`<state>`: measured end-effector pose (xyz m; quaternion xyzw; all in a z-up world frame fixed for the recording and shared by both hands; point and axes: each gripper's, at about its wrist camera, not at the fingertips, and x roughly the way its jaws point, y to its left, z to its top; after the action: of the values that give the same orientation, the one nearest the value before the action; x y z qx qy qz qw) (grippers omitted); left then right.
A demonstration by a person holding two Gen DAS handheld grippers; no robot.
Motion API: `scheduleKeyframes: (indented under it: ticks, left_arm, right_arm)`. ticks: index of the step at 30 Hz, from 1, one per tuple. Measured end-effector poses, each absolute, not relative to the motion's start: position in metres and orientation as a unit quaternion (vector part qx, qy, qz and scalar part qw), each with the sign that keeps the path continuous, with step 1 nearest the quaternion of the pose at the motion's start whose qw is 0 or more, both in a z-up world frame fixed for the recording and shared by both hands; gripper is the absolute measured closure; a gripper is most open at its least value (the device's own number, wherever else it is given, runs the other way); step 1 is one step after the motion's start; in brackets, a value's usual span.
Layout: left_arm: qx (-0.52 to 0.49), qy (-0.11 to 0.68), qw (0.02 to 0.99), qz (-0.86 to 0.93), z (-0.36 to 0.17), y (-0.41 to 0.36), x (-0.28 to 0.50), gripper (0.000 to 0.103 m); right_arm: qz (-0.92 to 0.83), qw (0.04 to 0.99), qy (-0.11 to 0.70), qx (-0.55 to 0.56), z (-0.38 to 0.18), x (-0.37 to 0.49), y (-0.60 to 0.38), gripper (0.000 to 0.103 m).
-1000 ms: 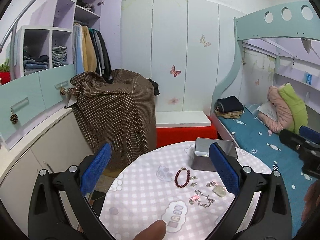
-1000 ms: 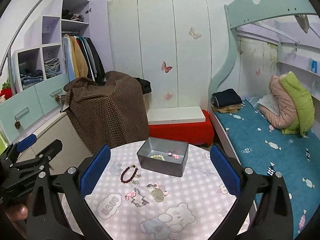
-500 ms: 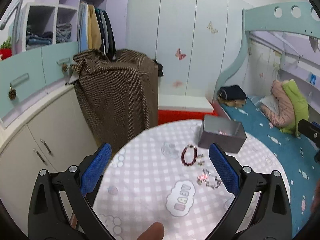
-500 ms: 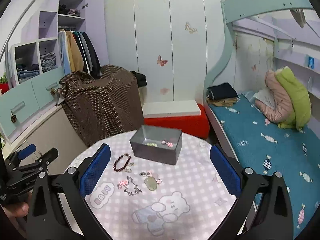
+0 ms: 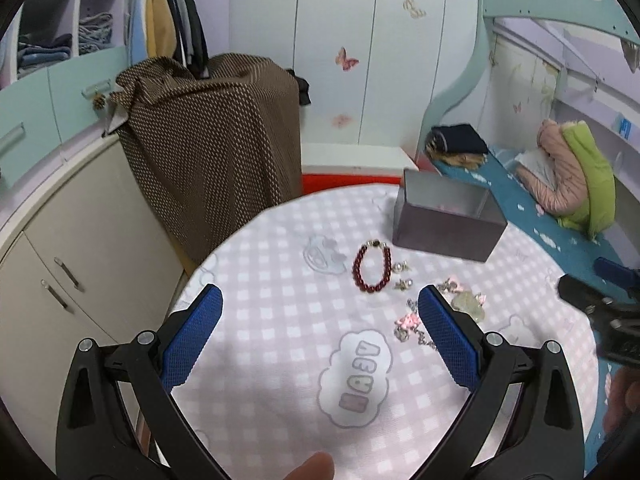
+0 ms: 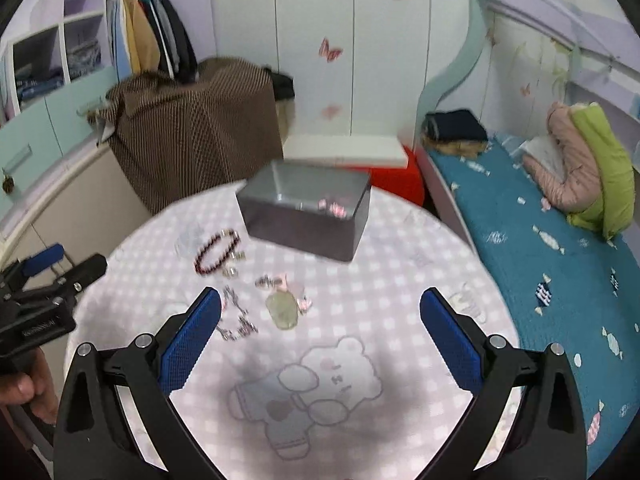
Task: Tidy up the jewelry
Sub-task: 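Grasp the green jade pendant with the right tool while the left tool grasps a pink charm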
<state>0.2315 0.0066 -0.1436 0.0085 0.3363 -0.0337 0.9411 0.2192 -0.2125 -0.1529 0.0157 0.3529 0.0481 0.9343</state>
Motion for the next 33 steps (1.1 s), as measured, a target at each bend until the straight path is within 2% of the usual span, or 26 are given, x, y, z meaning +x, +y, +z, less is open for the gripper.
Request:
scheduleKeyframes:
  ticks: [5, 7, 10, 21, 23, 24, 33]
  left_arm:
    - [0.009, 0.352, 0.935, -0.037, -0.156, 0.005, 0.242, 0.005]
    - [0.011, 0.357, 0.933, -0.036, -0.160, 0.004, 0.247, 0.005]
    - [0.013, 0.364, 0.931, -0.037, -0.164, 0.004, 0.252, 0.005]
    - [0.021, 0.382, 0.923, -0.039, -0.176, 0.002, 0.266, 0.005]
    - [0.024, 0.385, 0.922, -0.040, -0.178, 0.001, 0.267, 0.005]
    - [0.026, 0.387, 0.921, -0.041, -0.180, 0.000, 0.267, 0.005]
    - [0.051, 0.407, 0.910, -0.068, -0.197, -0.019, 0.266, 0.005]
  right_arm:
    - [0.065, 0.916, 0.396, 0.002, -0.184, 0.241, -0.205, 0.016]
    - [0.076, 0.909, 0.410, -0.001, -0.193, 0.249, -0.202, 0.030]
    - [0.091, 0.898, 0.430, -0.003, -0.205, 0.260, -0.197, 0.043]
    - [0.114, 0.889, 0.443, -0.024, -0.231, 0.279, -0.178, 0.059]
    - [0.113, 0.892, 0.437, -0.031, -0.232, 0.282, -0.176, 0.066]
    - [0.111, 0.893, 0.435, -0.038, -0.232, 0.282, -0.175, 0.076]
    - [0.120, 0.895, 0.429, -0.004, -0.230, 0.271, -0.188, 0.077]
